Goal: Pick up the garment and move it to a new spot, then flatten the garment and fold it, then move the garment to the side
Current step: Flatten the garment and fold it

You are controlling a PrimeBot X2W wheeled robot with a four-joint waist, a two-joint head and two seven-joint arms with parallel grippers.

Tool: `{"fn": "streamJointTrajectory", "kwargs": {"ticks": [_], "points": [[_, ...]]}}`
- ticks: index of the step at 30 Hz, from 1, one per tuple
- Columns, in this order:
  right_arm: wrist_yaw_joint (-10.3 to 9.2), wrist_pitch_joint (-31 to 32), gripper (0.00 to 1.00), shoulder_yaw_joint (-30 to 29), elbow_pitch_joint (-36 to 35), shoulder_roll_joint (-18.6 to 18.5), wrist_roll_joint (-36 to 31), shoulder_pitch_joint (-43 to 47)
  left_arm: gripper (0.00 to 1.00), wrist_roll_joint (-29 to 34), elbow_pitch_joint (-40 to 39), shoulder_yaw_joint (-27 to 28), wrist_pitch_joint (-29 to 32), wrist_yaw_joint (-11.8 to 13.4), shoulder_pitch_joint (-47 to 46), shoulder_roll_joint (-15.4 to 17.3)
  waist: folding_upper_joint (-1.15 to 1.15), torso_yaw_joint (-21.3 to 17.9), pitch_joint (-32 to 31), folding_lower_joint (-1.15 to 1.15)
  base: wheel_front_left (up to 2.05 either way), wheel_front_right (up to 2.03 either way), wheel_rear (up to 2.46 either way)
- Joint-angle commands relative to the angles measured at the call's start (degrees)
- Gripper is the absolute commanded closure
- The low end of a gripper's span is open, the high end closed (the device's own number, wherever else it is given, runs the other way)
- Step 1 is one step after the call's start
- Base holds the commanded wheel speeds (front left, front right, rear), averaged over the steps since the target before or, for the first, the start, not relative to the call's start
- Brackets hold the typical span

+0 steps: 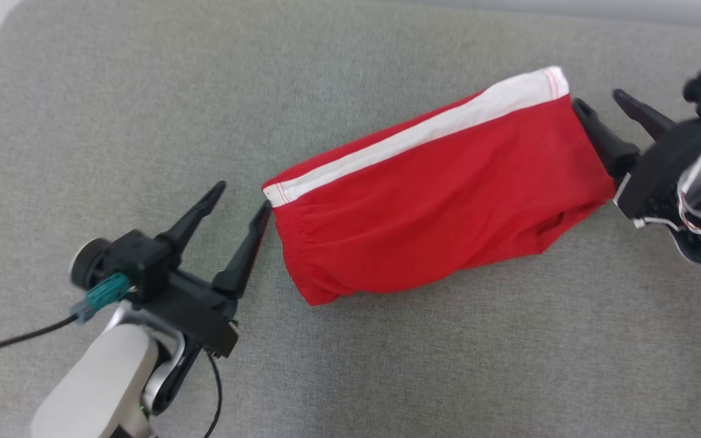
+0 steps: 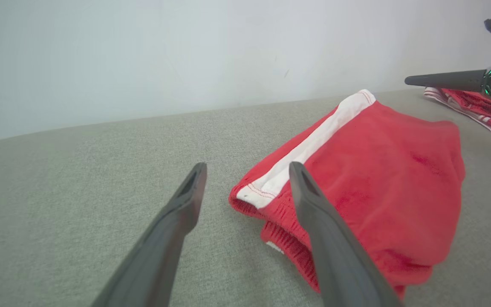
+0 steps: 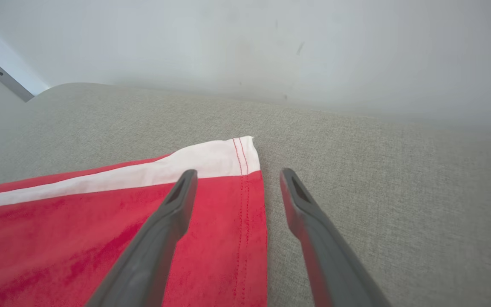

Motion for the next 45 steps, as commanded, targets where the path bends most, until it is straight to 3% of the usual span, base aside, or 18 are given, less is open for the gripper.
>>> {"fn": "streamJointTrajectory", "kwargs": {"ticks": [1,8,12,23,29,33,38,45], "points": [[0.03,-2.16,0.0,0.41,-0.45,-1.01,0.45,1.69,0.0,1.89,-0.94,2.36,-0.14,0.16,2.28,-0.32,0.0,-0.29,-2.86,0.01,0.0,0.0,0.0],[0.03,-9.18,0.0,0.4,1.78,-1.91,-3.37,6.4,0.0,10.66,-7.42,14.42,-0.14,3.02,11.92,-3.43,0.0,-1.7,-6.16,0.01,0.0,0.0,0.0],[0.03,-9.41,0.0,-5.85,2.94,-0.74,-6.26,10.09,0.0,16.55,-12.31,21.52,-0.14,4.98,17.35,-7.17,0.0,-2.29,-6.61,0.01,0.0,0.0,0.0],[0.03,-9.37,0.0,-18.24,4.04,4.16,-14.67,20.86,0.0,23.59,-14.2,33.9,-0.14,2.15,26.69,-17.58,0.0,-1.97,-7.19,0.01,0.0,0.0,0.0],[0.02,-9.37,0.0,-19.77,6.83,6.66,-16.13,20.2,0.0,24.58,-13.7,36.71,-0.14,1.05,27.9,-19.7,0.0,-0.8,-6.93,0.01,0.0,0.0,0.0],[0.02,-9.05,0.0,-19.59,12.58,9.69,-16.46,17.41,0.0,24.93,-13.06,36.54,-0.14,0.54,27.73,-20.51,0.0,1.06,-6.22,0.01,0.0,0.0,0.0],[0.03,-5.41,0.0,-18.82,18.78,12.21,-15.68,15.27,0.0,23.67,-12.37,35.27,-0.14,0.15,26.69,-20.69,0.0,3.24,-5.58,0.01,0.0,0.0,0.0],[0.03,0.4,0.0,-16.38,22.11,13.63,-14.52,16.12,0.0,22.34,-12.08,34.38,-0.14,0.05,26.43,-20.7,0.0,4.29,-5.9,0.01,0.0,0.0,0.0]]}}
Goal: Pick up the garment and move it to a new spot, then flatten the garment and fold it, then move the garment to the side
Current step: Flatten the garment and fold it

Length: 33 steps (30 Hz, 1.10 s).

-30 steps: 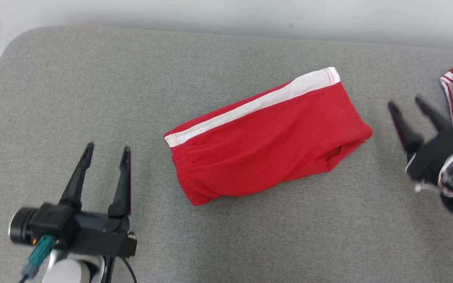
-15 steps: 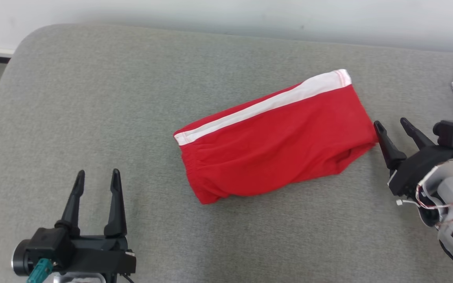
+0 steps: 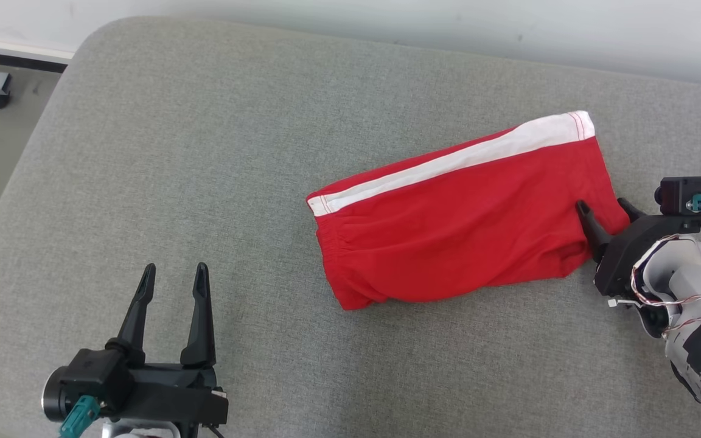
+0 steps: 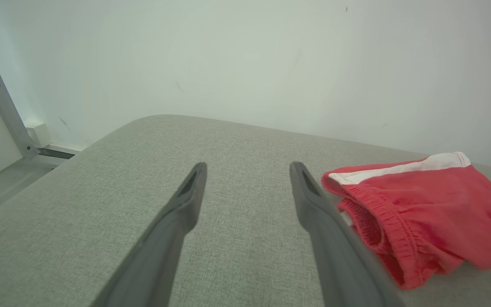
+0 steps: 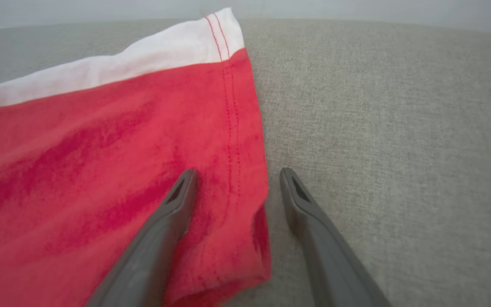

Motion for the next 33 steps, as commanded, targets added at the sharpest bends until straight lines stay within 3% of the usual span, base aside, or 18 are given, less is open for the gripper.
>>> {"fn": "streamJointTrajectory", "kwargs": {"ticks": [1,2,16,28,32,33], "points": [[0.03,1.47,0.25,0.94,0.13,0.91,0.52,2.01,0.0,-0.3,0.22,0.12,-0.14,-0.36,-0.12,-0.12,0.0,-0.08,-0.42,0.0,0.0,0.0,0.0],[0.03,1.56,1.0,1.12,-0.34,1.03,0.93,2.44,0.0,-0.26,0.26,0.21,-0.14,-0.36,0.05,-0.11,0.0,-0.22,-0.68,0.0,0.0,0.0,0.0],[0.03,-6.11,1.0,5.57,-10.07,-1.35,3.26,8.28,0.0,2.07,2.87,0.6,-0.14,-0.33,4.99,-0.1,0.0,-6.66,-8.73,0.0,0.0,0.0,0.0],[0.03,-8.94,1.0,1.93,-20.42,-7.66,8.26,23.11,0.0,2.31,3.19,0.57,-0.14,-0.33,8.35,0.64,0.0,-10.33,-12.27,0.0,0.0,0.0,0.0],[0.03,-8.98,1.0,-0.48,-21.87,-7.67,7.37,27.13,0.0,2.44,3.38,1.43,-0.14,-0.29,8.89,0.87,0.0,-11.57,-12.4,0.0,0.0,0.0,0.0],[0.03,-8.99,0.23,-1.72,-22.01,-7.54,6.32,27.48,0.0,2.63,3.5,1.72,-0.14,-0.28,9.05,1.0,0.0,-11.84,-12.46,0.0,0.0,0.0,0.0]]}}
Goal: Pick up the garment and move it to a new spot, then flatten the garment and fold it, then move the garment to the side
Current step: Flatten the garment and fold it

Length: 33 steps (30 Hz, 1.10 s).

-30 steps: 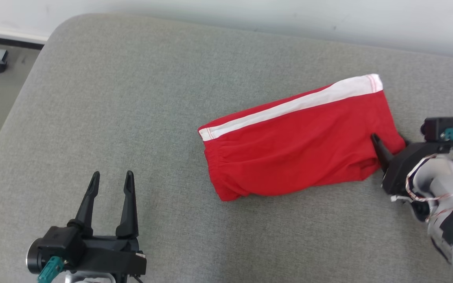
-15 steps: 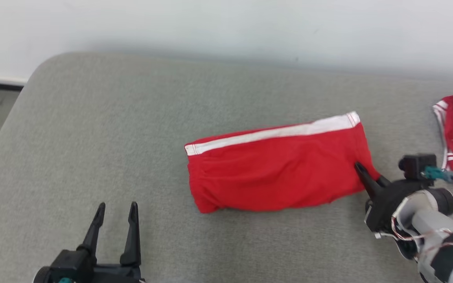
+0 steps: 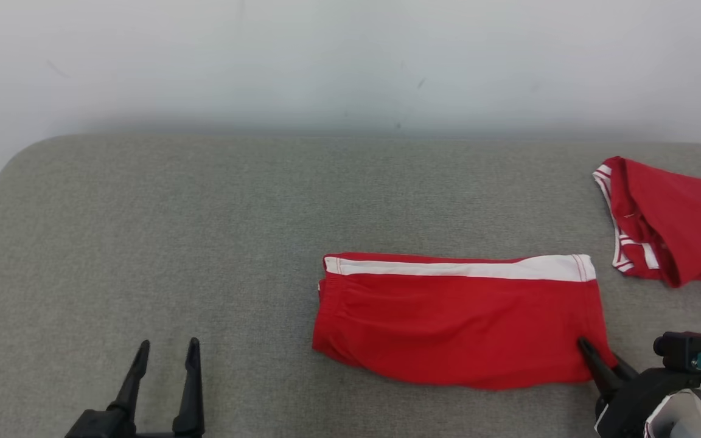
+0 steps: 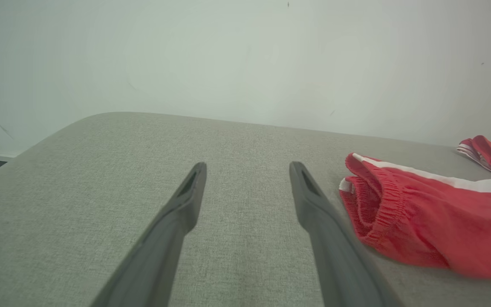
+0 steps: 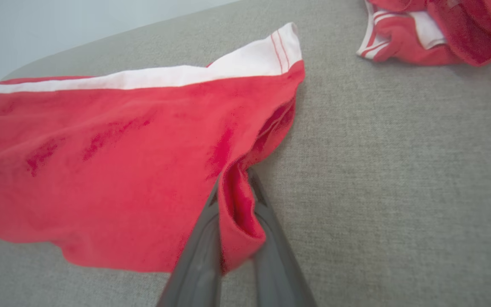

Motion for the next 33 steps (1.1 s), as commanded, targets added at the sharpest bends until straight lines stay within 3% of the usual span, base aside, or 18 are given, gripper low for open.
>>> {"fn": "streamJointTrajectory", "kwargs": {"ticks": [1,8,12,24,33], "points": [[0.03,-0.25,0.0,-2.23,-0.3,0.84,-1.16,0.84,0.0,0.56,0.09,0.91,-0.14,0.06,0.9,0.39,0.0,-1.24,-0.55,0.01,0.0,0.0,0.0],[0.03,-0.28,0.0,-13.0,0.02,4.45,-8.66,3.52,0.0,0.96,-0.19,1.89,-0.14,0.06,1.58,0.14,0.0,-2.09,-0.95,0.01,0.0,0.0,0.0],[0.03,-0.28,0.0,-16.33,1.53,6.2,-13.24,1.86,0.0,1.41,-0.18,1.54,-0.14,0.05,1.86,0.25,0.0,-2.1,-1.09,0.01,0.0,0.0,0.0],[0.03,4.42,0.0,-17.66,16.51,11.25,-20.39,-6.53,0.0,3.12,0.43,1.43,-0.14,0.05,1.12,-0.08,0.0,-1.08,-0.15,0.01,0.0,0.0,0.0],[0.03,7.42,0.0,-18.11,21.98,15.47,-16.73,-7.65,0.0,2.91,0.92,1.56,-0.14,0.05,-0.29,-0.15,0.0,-0.52,1.05,0.01,0.0,0.0,0.0]]}}
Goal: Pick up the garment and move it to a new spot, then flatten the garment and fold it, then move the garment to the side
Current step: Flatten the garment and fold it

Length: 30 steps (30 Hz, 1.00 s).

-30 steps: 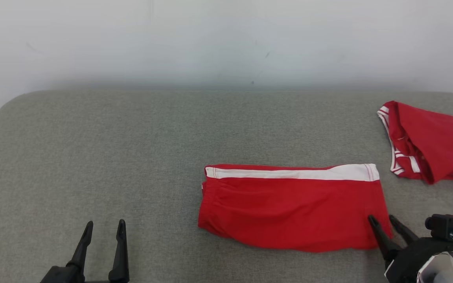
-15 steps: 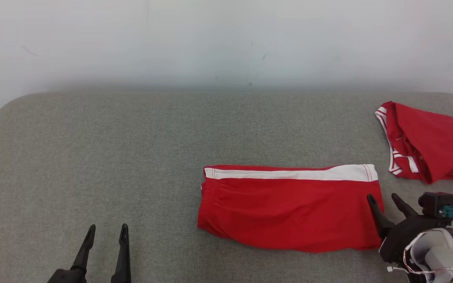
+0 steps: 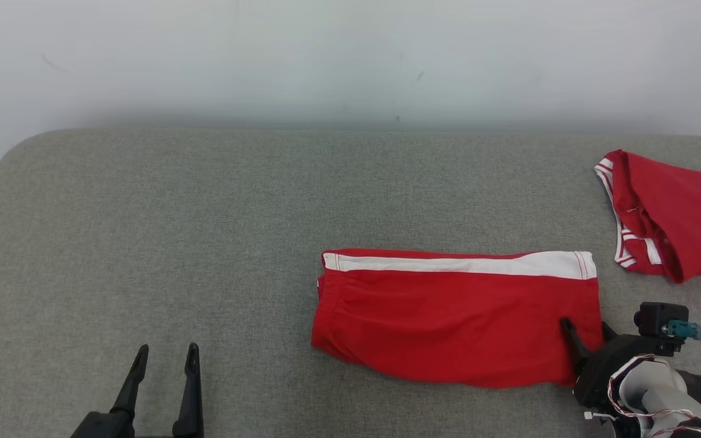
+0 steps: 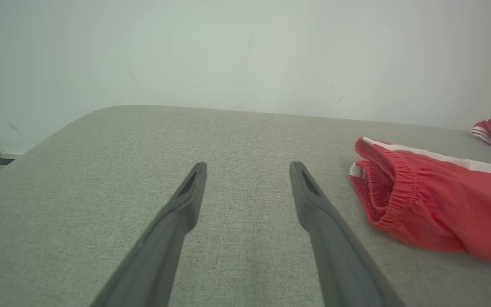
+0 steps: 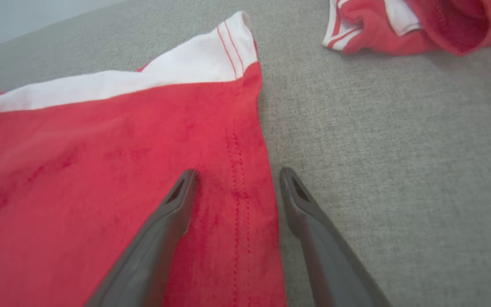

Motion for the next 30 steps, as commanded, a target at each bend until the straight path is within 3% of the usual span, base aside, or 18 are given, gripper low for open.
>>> {"fn": "streamJointTrajectory", "kwargs": {"ticks": [1,5,7,8,22,30], "points": [[0.03,0.82,0.0,0.08,0.55,0.92,0.6,0.05,0.0,0.26,0.08,0.14,-0.14,0.05,-0.74,-0.11,0.0,0.0,0.23,0.0,0.0,0.0,0.0],[0.03,2.51,0.01,0.42,2.04,1.93,2.01,-0.85,0.0,0.53,0.29,-0.02,-0.14,0.05,-0.89,-0.15,0.0,0.05,0.62,0.0,0.0,0.0,0.0],[0.03,3.03,0.75,0.95,2.16,2.33,2.53,-1.07,0.0,0.56,0.41,-0.14,-0.14,0.05,-1.07,-0.17,0.0,0.16,0.67,0.0,0.0,0.0,0.0],[0.08,3.2,1.0,1.17,2.03,2.45,2.75,-1.09,0.0,0.55,0.49,-0.19,-0.14,0.05,-1.1,-0.2,0.0,0.21,0.64,0.0,0.0,0.0,0.0],[-0.07,1.71,1.0,2.43,1.73,-6.0,5.81,0.17,0.0,0.5,0.46,0.46,-0.14,0.05,0.09,-0.41,0.0,-0.63,-0.32,0.0,0.0,0.0,0.0],[-0.06,0.05,1.0,4.28,-2.84,-6.69,6.53,0.62,0.0,0.84,0.81,1.88,-0.14,0.05,0.52,-0.15,0.0,-1.57,-1.56,0.0,0.0,0.0,0.0]]}}
